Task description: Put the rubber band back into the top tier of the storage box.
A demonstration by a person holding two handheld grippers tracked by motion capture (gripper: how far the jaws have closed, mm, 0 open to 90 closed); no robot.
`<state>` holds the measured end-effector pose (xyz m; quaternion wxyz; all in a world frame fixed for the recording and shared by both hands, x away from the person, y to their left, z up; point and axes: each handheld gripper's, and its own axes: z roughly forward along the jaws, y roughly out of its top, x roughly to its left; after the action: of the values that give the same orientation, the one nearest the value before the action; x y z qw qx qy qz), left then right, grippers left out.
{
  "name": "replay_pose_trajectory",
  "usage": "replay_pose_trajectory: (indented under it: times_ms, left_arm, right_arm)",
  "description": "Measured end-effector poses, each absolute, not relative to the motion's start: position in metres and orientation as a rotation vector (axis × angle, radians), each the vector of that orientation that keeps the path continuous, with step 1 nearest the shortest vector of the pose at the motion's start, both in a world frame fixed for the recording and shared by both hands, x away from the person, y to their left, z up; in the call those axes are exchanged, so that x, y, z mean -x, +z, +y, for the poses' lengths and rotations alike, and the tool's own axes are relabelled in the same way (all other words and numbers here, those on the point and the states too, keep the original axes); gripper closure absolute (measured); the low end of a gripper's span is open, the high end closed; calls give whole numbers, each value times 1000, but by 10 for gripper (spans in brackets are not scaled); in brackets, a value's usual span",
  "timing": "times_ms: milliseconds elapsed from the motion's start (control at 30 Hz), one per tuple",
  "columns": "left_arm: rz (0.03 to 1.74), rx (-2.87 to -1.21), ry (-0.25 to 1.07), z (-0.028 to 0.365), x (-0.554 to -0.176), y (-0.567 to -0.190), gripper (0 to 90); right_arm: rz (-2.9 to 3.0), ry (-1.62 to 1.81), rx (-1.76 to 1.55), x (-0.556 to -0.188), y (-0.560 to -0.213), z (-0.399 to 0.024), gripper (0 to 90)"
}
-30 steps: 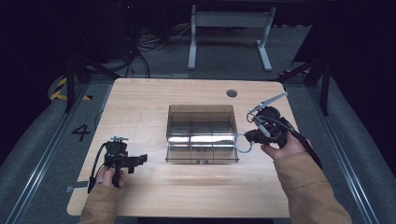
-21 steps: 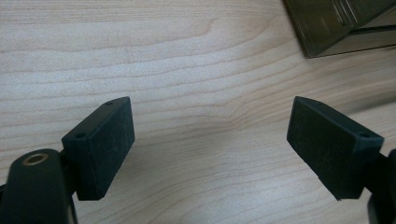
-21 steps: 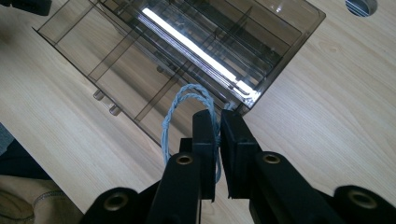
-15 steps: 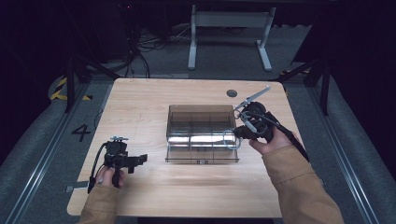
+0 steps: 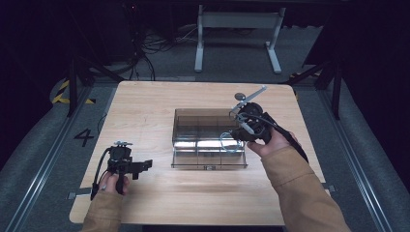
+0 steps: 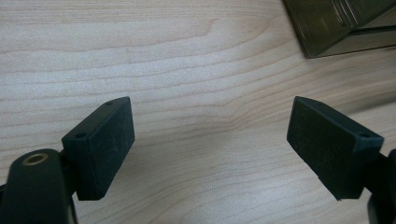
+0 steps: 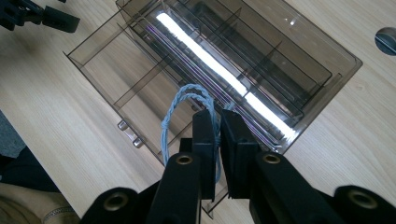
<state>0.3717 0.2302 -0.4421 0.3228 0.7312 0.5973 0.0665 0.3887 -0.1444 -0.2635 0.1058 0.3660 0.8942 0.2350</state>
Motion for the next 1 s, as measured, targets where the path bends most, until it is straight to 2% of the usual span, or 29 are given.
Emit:
replay_pose_trajectory:
  times_ms: [1000]
  left_arm:
    - [1561,-1920,167,231,-371,-442,158]
  right_arm:
    - [2713,741,-1025,-404,-293,-105,844]
